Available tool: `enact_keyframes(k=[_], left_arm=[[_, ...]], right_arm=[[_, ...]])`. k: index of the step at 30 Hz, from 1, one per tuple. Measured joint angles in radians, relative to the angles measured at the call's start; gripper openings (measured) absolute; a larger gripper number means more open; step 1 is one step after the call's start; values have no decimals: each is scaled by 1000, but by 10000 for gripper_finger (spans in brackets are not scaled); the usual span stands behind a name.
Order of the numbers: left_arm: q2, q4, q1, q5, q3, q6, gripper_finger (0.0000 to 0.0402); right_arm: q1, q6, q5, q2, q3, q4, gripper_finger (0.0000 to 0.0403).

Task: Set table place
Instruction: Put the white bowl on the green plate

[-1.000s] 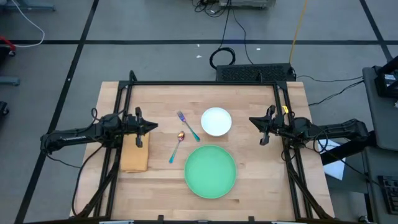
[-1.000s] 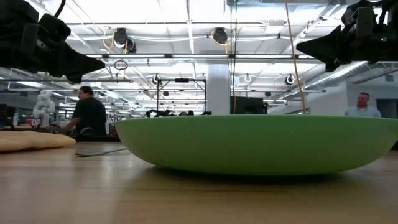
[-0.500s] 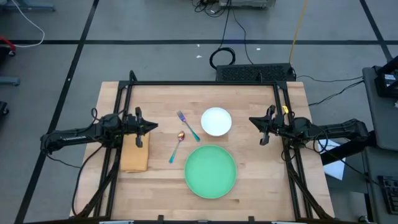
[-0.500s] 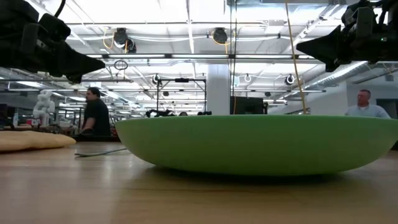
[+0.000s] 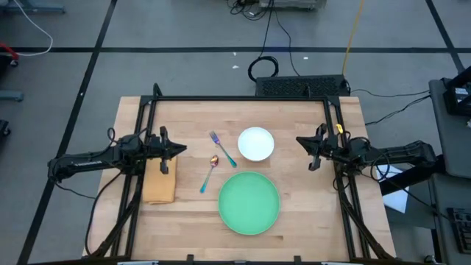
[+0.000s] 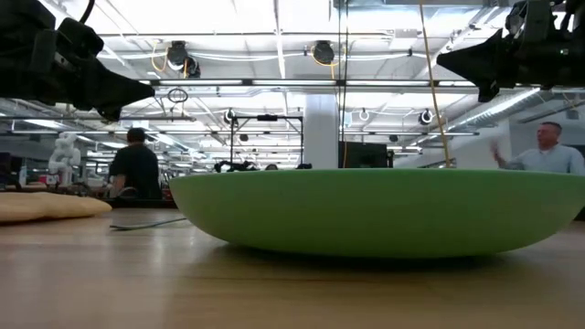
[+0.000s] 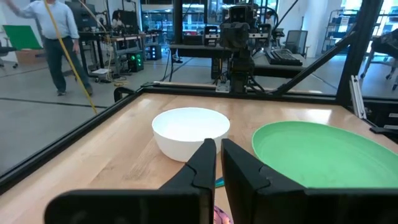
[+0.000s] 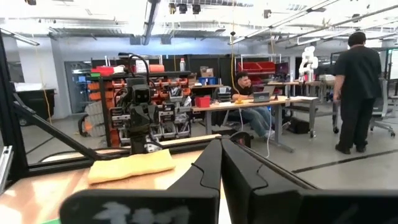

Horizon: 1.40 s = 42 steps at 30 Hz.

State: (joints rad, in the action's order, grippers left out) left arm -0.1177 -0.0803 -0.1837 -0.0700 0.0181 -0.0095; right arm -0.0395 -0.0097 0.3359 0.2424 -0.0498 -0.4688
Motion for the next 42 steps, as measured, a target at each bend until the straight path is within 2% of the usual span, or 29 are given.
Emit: enact_keyframes(k=[5, 12, 16, 23, 28, 36, 42], left_arm=[[0, 0, 0, -4, 0, -2, 31], [0, -16, 0, -6, 0, -9, 31], [0, -27, 0, -6, 0, 1, 31], [0, -27, 0, -7, 0, 4, 31], [0, -27, 0, -7, 0, 7, 31], [0, -26, 0, -6, 0, -1, 31], [0, -18, 0, -7, 0, -54, 31]], right_arm=[[0, 25, 1, 28, -6, 2, 0], [0, 129, 7, 163, -72, 29, 7], [2, 186, 35, 260, -152, 122, 40], [31, 236, 36, 408, -325, 263, 131], [62, 274, 35, 489, -465, 453, 179], [114, 360, 21, 578, -621, 702, 201], [154, 431, -84, 660, -726, 860, 203]])
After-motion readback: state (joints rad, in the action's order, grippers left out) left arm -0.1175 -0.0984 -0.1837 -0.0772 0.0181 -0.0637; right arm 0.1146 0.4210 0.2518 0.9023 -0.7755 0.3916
